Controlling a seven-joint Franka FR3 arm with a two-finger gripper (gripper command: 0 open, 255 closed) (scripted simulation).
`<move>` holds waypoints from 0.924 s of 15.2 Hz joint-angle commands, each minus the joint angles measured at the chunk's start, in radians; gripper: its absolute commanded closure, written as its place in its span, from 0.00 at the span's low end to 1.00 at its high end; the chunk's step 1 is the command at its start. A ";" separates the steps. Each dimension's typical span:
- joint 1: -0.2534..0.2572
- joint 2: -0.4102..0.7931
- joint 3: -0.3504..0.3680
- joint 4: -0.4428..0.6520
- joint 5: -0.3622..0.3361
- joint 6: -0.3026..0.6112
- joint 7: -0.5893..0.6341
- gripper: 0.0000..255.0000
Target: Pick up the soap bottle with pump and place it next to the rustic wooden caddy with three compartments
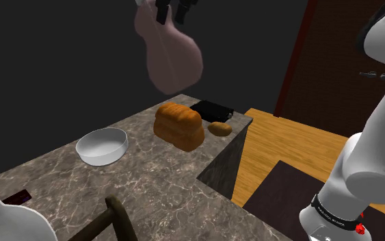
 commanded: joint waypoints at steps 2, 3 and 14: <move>0.028 -0.038 0.030 -0.041 0.000 -0.002 0.063 1.00; 0.039 -0.042 0.043 -0.043 -0.005 -0.008 0.086 1.00; 0.216 0.055 0.264 0.072 -0.185 -0.146 0.394 1.00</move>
